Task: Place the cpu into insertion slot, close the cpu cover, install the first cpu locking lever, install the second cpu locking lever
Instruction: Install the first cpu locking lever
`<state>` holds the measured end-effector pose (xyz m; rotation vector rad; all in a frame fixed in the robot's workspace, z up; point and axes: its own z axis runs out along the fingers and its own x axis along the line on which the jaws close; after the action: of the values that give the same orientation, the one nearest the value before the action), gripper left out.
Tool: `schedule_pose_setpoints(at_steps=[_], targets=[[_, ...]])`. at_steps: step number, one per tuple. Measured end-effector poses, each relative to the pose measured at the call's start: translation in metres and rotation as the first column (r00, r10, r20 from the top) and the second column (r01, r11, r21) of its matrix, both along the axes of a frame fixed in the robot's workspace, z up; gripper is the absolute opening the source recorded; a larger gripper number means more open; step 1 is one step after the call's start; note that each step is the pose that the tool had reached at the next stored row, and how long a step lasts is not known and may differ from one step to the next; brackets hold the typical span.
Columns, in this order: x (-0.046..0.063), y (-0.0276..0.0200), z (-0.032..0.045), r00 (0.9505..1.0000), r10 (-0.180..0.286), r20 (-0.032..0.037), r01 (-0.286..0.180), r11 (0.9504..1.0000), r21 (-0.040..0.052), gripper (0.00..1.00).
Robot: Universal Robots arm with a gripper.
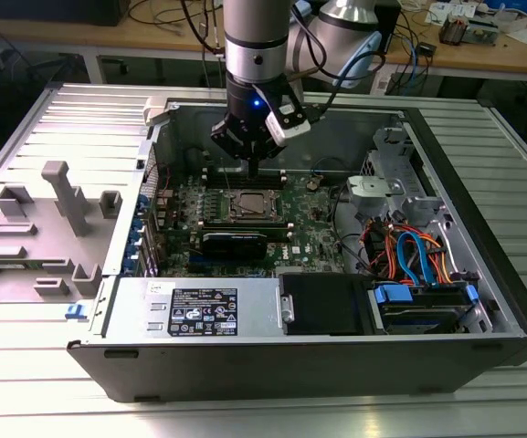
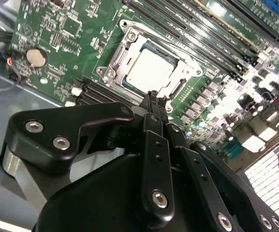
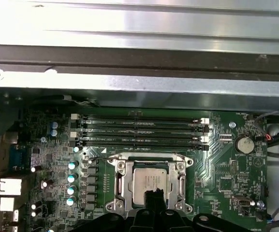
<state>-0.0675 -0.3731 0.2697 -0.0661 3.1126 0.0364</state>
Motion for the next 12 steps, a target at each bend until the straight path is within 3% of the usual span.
schedule_pose_setpoints(at_steps=[12], targets=[[-0.0004,0.0,0.0,1.0,0.0,0.0,0.0,1.0,0.0004,0.11]])
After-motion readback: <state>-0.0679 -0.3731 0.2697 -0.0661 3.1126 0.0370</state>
